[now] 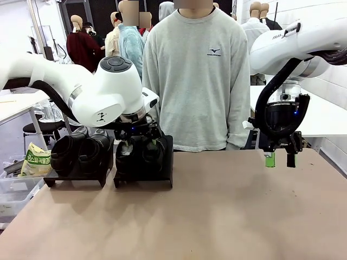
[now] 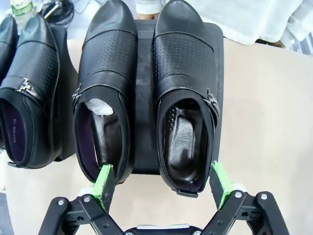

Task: Organize the shoes by placing them on the stand.
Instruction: Place the Shoe from the middle of the table onto the Shoes Stand.

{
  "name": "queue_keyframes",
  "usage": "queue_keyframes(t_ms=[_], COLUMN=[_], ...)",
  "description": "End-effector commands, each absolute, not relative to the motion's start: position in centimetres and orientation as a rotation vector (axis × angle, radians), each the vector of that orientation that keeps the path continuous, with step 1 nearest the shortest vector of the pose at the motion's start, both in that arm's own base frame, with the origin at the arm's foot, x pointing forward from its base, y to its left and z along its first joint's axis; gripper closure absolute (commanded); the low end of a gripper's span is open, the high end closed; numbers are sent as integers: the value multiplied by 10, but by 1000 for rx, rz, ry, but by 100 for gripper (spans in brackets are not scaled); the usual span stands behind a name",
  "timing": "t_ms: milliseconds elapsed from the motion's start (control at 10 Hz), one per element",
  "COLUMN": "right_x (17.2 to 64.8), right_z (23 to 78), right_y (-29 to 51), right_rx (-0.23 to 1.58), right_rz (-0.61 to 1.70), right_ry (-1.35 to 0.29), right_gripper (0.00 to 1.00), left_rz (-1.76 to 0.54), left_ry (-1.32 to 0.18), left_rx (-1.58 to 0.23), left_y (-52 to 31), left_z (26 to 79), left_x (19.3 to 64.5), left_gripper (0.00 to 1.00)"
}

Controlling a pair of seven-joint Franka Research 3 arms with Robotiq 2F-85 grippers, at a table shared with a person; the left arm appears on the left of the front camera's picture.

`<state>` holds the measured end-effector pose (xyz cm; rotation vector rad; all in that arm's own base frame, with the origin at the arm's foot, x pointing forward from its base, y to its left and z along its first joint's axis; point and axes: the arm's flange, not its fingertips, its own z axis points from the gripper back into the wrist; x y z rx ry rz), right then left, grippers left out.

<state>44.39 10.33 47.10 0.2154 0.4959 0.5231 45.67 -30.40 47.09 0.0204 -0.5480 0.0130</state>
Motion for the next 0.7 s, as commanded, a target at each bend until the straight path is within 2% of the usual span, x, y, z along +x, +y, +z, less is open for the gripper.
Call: queue_keyframes(t_ms=[0, 600], right_x=[445, 445], right_z=[472, 472], right_y=[103, 103], right_rx=[214, 214], right_rz=[523, 523], right_ry=[496, 496], right_gripper=[0, 0], left_rz=[9, 9], left_ry=[-550, -550], left_rx=[19, 19], left_y=[-306, -306], left_z=[471, 471], left_x=[460, 460], left_gripper=[0, 0])
